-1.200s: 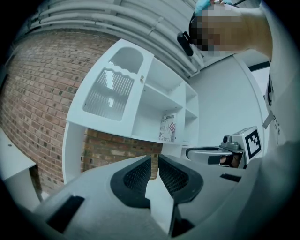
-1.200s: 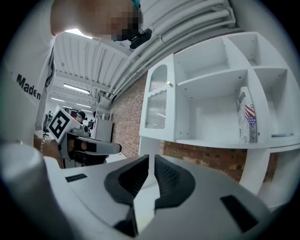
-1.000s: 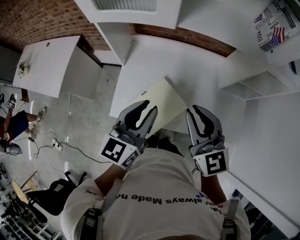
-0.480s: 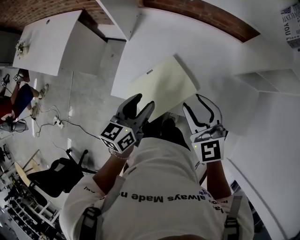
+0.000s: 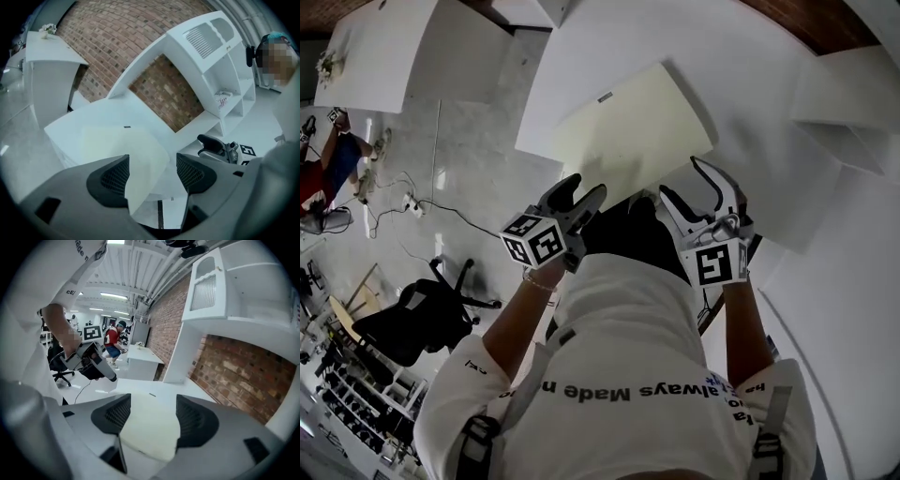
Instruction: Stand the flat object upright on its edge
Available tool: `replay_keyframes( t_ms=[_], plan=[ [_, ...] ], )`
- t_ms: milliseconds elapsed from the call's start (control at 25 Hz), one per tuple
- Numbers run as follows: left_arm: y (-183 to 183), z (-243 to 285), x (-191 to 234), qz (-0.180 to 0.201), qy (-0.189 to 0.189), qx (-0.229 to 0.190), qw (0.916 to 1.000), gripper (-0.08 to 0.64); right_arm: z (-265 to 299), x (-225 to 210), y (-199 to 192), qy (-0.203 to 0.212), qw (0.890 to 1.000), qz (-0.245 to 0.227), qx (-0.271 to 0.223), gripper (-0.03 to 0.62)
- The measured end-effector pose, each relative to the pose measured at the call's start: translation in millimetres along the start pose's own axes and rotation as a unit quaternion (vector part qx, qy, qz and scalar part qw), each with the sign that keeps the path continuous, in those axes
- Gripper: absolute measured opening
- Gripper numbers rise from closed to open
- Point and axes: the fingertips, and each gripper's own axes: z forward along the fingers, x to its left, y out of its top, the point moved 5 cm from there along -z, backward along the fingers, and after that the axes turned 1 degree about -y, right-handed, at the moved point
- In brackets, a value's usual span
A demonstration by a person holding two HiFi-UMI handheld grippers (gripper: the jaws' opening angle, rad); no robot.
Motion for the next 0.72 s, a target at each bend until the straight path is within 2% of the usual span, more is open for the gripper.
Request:
replay_keyframes(
  t_ms=[280, 560, 720],
  plan=[
    [-39, 11, 47, -0.108, -0.007, 0.005, 0.9942, 0.321, 27, 22, -41, 0.054, 0.997, -0.04, 0.029, 0.284],
    [-79, 12, 99, -0.151, 0.003, 0.007, 0.9884, 0.353, 56, 53, -86, 0.09, 0.992, -0.062, 0.061, 0.296],
    [-95, 18, 113, -0.189, -0.033, 0.008, 0.9815, 0.374, 68, 64, -106, 0.103, 0.988, -0.083, 0.079, 0.302]
  ],
)
